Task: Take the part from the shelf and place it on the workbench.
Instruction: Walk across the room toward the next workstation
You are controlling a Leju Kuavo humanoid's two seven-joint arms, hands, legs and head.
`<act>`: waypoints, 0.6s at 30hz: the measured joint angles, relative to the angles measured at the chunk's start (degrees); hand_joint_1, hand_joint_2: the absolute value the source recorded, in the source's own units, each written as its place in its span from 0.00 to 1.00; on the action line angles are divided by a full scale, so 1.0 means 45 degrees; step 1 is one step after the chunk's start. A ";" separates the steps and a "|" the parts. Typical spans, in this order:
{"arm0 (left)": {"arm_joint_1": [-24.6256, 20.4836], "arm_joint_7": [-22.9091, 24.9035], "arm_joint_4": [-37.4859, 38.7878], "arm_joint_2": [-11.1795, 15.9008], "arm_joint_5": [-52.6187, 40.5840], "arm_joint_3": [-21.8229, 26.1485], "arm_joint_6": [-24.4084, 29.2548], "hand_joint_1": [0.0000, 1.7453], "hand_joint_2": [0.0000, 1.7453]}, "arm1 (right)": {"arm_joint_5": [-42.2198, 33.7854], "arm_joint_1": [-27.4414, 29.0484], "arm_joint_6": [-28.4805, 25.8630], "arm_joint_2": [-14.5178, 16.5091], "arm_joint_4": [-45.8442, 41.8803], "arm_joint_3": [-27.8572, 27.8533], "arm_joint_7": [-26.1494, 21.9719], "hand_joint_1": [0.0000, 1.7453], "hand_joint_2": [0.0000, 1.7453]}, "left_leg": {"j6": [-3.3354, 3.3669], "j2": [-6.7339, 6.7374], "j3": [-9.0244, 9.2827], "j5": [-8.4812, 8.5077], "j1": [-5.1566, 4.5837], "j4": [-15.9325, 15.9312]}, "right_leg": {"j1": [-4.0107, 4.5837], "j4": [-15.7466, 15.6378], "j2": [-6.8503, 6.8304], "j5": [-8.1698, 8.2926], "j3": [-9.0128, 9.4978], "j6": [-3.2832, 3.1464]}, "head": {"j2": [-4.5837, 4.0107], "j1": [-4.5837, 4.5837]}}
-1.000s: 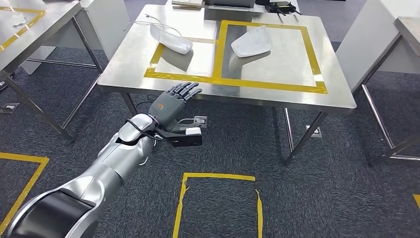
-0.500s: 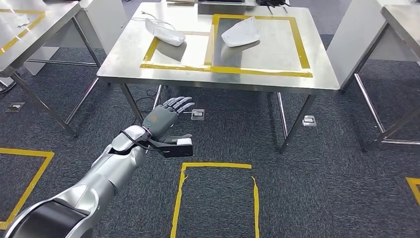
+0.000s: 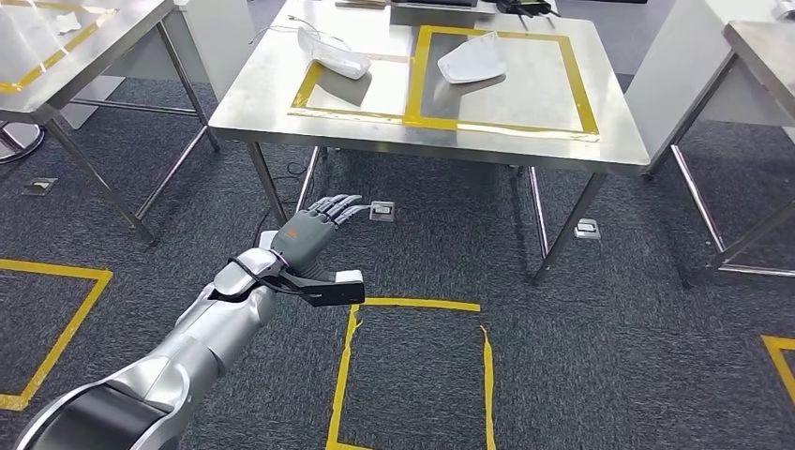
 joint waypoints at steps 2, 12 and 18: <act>0.0001 0.0000 -0.0012 0.0007 -0.0002 0.0000 0.0007 0.00 1.00 | 0.0004 -0.0008 -0.0006 -0.0019 0.0000 0.0000 -0.0009 0.00 1.00 | -0.0089 0.0005 -0.0051 0.0001 -0.0048 0.0046 | 0.0056 -0.0933 -0.0002 0.0135 0.0514 -0.0135 | 0.0000 0.0003; 0.0006 0.0053 -0.0015 0.0064 -0.0005 0.0000 0.0012 0.00 1.00 | -0.0022 -0.0007 -0.0018 -0.0028 0.0000 0.0000 -0.0166 0.00 1.00 | -0.0317 0.0010 -0.0077 0.0202 -0.0051 -0.0132 | 0.0100 -0.1020 -0.0004 0.0266 0.0420 -0.0336 | 0.0000 -0.0016; 0.0006 0.0227 -0.0015 0.0041 0.0000 0.0000 0.0027 0.00 1.00 | -0.0024 -0.0007 -0.0034 -0.0028 0.0000 0.0000 -0.0226 0.00 1.00 | -0.0351 0.0011 -0.0081 0.0242 -0.0033 -0.0143 | 0.0100 -0.1016 -0.0003 0.0296 0.0411 -0.0375 | 0.0000 -0.0013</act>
